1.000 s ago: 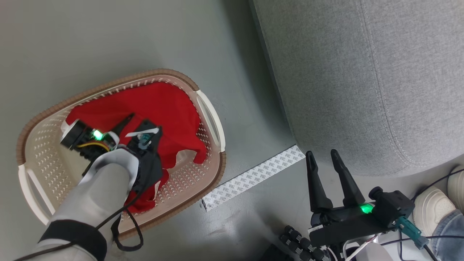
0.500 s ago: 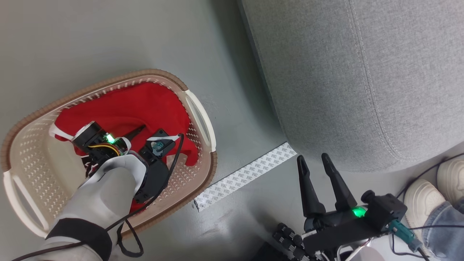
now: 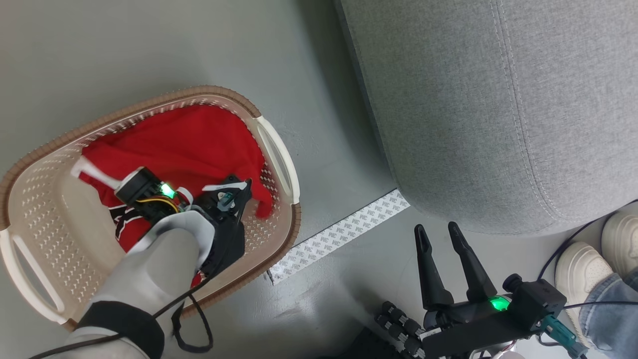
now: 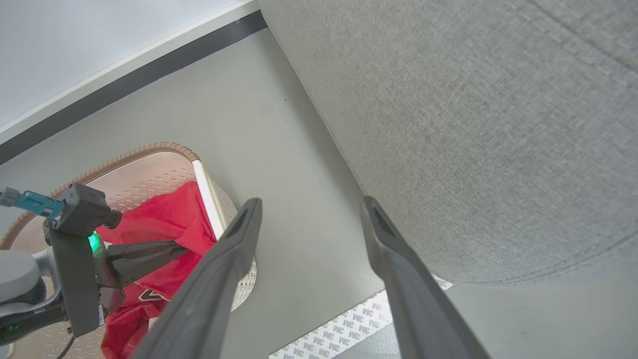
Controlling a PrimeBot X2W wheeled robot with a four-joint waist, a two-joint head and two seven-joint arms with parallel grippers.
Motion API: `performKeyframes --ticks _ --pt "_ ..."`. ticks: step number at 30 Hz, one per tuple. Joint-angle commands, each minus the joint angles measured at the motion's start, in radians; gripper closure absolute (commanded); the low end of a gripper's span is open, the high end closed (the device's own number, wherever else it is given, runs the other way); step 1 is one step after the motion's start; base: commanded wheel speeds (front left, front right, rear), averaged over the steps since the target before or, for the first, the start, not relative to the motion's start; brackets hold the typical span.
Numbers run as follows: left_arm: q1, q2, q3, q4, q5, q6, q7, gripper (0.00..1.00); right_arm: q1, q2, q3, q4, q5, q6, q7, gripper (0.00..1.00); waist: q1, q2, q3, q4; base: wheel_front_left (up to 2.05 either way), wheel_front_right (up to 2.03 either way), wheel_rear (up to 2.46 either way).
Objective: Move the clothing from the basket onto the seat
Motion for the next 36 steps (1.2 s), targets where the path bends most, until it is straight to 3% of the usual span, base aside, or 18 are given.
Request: performKeyframes --ticks 1,12,22,36 --pt "0.022 0.002 -0.010 -0.012 -0.016 0.005 0.001 1.00 0.010 0.000 -0.005 -0.003 -0.007 0.001 -0.001 0.00 0.0001 0.0000 0.001 0.004 0.00 0.00 0.00" --pt "0.051 0.001 -0.038 -0.071 -0.133 0.023 -0.015 1.00 -0.021 0.000 -0.032 0.016 -0.021 0.001 -0.001 0.00 0.0001 0.0000 -0.050 0.058 0.00 0.00 0.00" --pt "0.155 0.000 -0.050 -0.194 -0.305 0.031 -0.102 1.00 -0.042 -0.001 -0.083 0.077 -0.078 0.001 -0.001 0.00 0.0001 0.0000 -0.273 0.184 0.00 0.00 0.00" --pt "0.244 -0.001 -0.119 -0.332 -0.553 0.069 -0.118 1.00 -0.028 -0.001 -0.068 0.214 -0.117 0.001 0.035 0.00 0.0001 0.0000 -0.615 0.343 0.00 0.00 0.00"
